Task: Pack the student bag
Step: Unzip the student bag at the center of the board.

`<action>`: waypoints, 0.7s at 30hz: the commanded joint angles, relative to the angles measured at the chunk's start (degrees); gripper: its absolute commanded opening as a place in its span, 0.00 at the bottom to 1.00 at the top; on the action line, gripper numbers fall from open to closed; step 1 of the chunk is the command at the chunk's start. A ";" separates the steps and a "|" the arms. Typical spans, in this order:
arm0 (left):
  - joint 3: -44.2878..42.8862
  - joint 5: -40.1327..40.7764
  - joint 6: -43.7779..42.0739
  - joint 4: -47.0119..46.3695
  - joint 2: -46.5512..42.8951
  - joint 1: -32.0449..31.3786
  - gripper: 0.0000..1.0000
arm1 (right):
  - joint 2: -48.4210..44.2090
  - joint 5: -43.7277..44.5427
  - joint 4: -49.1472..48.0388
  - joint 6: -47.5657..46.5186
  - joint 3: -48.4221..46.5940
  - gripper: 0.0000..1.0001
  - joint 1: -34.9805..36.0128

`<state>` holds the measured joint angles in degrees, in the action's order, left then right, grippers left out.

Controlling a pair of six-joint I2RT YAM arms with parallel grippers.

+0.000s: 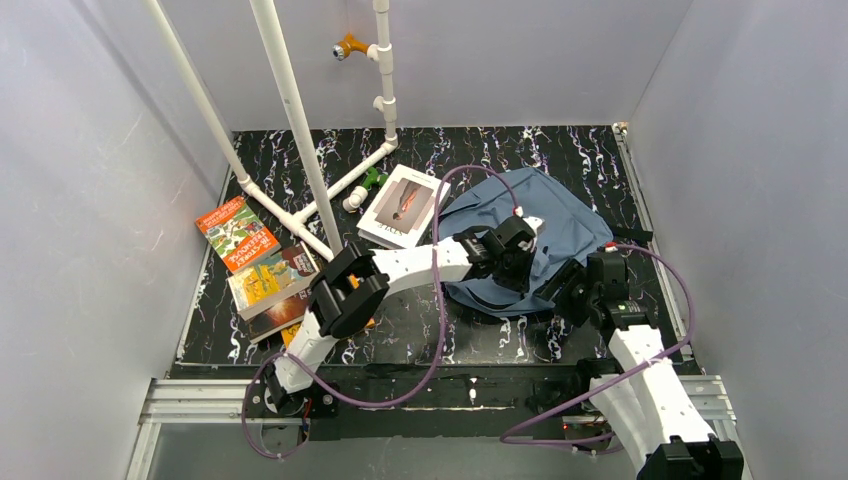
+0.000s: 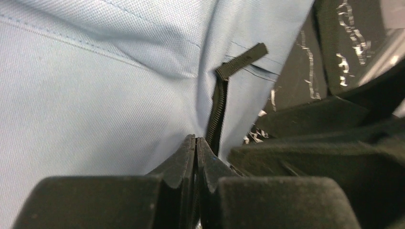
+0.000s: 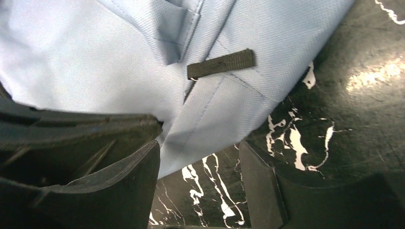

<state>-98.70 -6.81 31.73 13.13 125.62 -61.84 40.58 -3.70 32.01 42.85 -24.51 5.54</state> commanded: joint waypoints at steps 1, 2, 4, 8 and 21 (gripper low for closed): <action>4.97 -3.91 5.52 -7.94 -10.44 -0.04 0.00 | 2.27 -3.01 -5.34 2.19 -1.99 0.70 0.04; 6.38 -4.76 6.55 -9.69 -11.19 -0.03 0.00 | 2.89 -3.59 -6.87 2.70 -1.23 0.69 0.00; 9.39 -5.56 8.48 -12.38 -12.70 -0.03 0.00 | 4.07 -3.75 -9.27 3.53 -0.03 0.60 -0.03; 13.93 -4.44 8.30 -12.77 -16.55 -0.08 0.00 | 4.30 -0.42 -10.49 3.06 0.22 0.17 -0.02; 33.78 22.33 4.99 -6.29 -35.49 1.02 0.00 | 12.75 20.64 3.37 -4.06 -13.30 0.01 -4.78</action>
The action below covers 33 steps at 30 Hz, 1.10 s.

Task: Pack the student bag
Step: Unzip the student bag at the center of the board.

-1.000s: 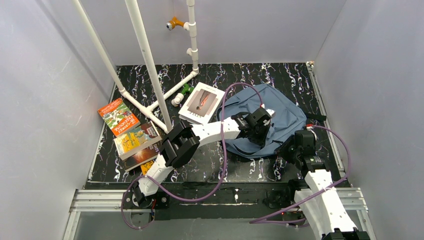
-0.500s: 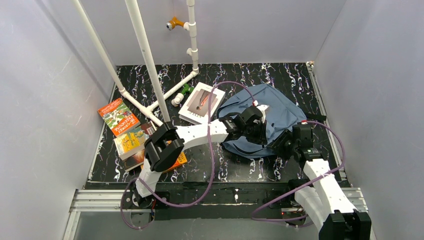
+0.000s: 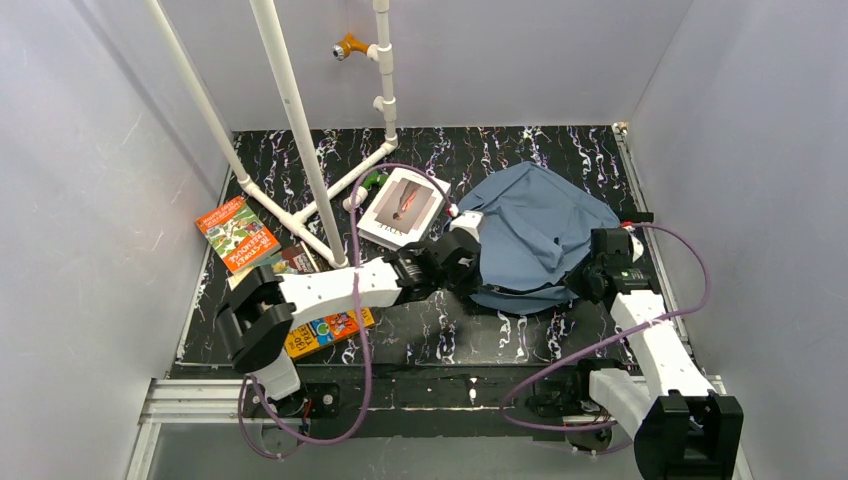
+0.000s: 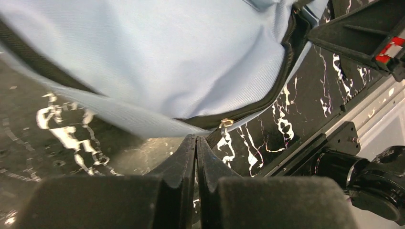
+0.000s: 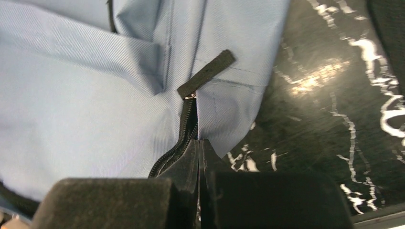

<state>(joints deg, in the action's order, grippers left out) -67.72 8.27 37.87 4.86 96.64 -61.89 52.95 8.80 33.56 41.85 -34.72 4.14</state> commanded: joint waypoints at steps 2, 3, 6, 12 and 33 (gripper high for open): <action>3.96 4.86 0.45 1.53 -7.62 1.05 0.00 | 0.69 9.10 1.20 -4.97 -5.05 0.01 -5.57; 4.40 2.73 1.00 1.12 -7.99 1.07 0.00 | 1.52 9.61 1.43 -6.55 -6.48 0.01 -6.20; 5.74 -2.70 2.24 -2.70 -8.33 1.07 0.00 | 5.44 3.18 0.97 -13.82 -10.26 0.01 -6.43; 0.07 -7.40 1.82 -3.80 -5.02 1.07 0.00 | 3.28 -16.89 4.02 -18.32 -13.99 0.65 -5.11; 3.91 -11.96 3.57 -5.34 -7.81 1.74 0.00 | 4.92 -16.85 -1.79 6.98 -6.10 0.77 20.82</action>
<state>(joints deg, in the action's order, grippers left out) -66.35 -2.42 40.16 0.82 93.36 -60.36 60.99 -8.91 40.64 33.26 -46.35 24.77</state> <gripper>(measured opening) 0.009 0.757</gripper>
